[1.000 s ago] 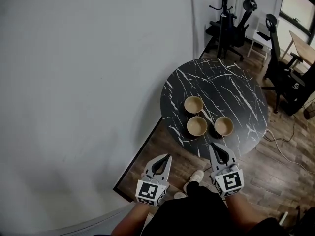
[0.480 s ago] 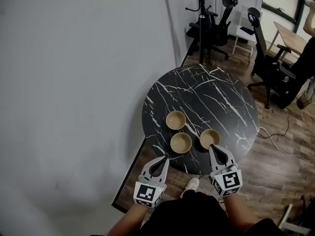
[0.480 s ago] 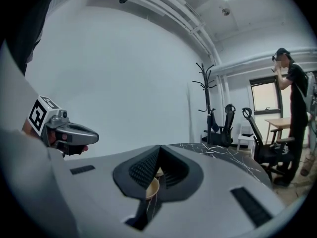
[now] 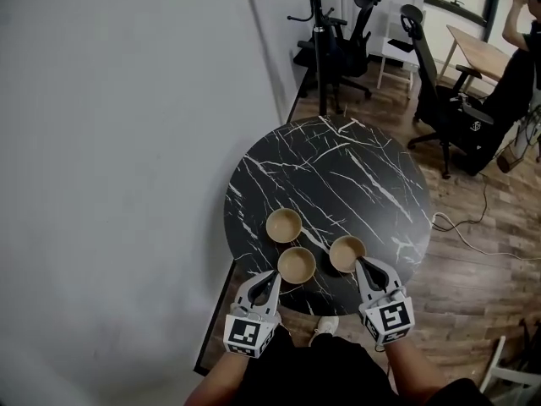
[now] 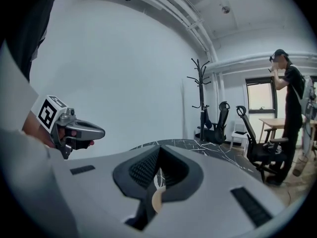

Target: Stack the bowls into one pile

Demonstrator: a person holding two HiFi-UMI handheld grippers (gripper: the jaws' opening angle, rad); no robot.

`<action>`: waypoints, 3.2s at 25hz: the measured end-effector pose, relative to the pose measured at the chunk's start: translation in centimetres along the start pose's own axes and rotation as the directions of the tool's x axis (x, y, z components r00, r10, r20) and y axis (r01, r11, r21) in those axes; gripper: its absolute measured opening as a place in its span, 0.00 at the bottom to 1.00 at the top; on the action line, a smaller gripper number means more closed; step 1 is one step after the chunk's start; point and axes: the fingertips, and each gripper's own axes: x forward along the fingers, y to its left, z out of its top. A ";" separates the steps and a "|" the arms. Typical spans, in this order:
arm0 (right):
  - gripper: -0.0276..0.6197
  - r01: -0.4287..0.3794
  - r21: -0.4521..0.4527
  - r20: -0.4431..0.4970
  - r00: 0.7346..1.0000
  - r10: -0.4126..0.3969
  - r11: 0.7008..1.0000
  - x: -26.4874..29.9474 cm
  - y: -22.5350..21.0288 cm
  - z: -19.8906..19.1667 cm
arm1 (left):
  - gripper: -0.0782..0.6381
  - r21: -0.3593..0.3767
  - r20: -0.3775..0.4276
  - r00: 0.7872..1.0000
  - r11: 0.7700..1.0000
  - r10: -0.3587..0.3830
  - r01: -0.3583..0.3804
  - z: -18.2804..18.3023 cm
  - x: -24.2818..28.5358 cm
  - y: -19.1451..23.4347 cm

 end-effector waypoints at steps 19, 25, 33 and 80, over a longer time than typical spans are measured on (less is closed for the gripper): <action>0.05 0.312 0.146 -0.022 0.950 -0.312 0.939 4.6 -5.0 -1.2 | 0.13 -0.067 -0.005 0.977 0.975 -0.215 0.214 2.4 7.2 8.2; 0.06 0.392 0.184 -0.108 0.919 -0.378 0.901 3.4 -5.9 -4.5 | 0.13 -0.127 0.031 0.978 0.970 -0.205 0.207 2.7 8.3 9.5; 0.06 0.416 0.171 -0.223 0.899 -0.376 0.893 2.6 -5.8 -8.5 | 0.13 -0.091 -0.005 0.964 0.961 -0.265 0.263 1.2 10.3 7.3; 0.13 0.487 0.255 -0.558 0.780 -0.284 0.835 5.7 -7.9 -22.8 | 0.13 -0.107 -0.094 0.971 0.972 -0.220 0.210 -2.8 11.0 7.6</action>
